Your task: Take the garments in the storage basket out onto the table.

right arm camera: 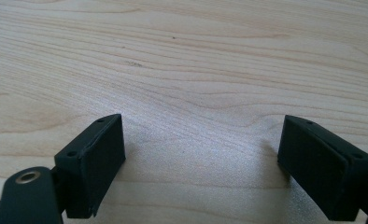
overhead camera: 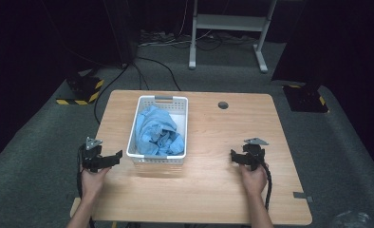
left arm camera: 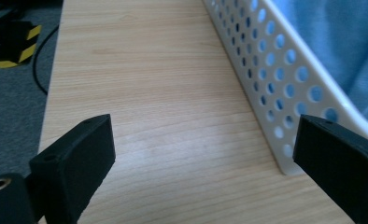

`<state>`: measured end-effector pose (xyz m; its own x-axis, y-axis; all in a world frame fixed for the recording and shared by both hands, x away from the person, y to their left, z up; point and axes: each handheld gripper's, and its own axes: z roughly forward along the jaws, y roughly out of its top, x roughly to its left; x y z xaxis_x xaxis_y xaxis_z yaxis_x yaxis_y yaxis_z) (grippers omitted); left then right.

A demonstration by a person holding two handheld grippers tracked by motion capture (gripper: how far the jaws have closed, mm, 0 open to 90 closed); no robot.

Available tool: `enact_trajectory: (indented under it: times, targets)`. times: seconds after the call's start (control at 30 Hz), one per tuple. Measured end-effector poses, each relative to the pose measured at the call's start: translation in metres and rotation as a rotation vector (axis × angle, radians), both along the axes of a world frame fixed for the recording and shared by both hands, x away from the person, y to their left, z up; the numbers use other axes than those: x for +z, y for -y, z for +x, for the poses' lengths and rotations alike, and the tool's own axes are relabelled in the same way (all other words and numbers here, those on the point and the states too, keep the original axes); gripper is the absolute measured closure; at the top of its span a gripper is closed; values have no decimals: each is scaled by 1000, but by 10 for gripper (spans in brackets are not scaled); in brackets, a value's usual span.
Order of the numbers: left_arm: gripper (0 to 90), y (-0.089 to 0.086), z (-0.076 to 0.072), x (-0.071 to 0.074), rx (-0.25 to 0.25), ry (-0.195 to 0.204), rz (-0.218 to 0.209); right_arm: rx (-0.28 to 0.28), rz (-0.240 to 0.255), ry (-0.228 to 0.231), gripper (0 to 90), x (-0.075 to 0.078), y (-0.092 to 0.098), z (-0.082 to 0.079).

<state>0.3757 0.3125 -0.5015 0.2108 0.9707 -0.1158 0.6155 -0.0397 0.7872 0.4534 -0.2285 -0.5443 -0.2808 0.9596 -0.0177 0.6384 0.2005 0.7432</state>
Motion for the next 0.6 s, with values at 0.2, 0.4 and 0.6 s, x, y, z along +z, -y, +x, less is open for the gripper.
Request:
enact_trajectory:
  times: [0.2,0.4,0.6]
  targets:
    - [73,5,-3,11,-30,29,-10,0,0,0,145,0,0,0]
    - [77,10,-6,17,-56,45,-9,0,0,0,146,0,0,0]
    - [77,16,-6,26,-78,62,2,0,0,0,145,0,0,0]
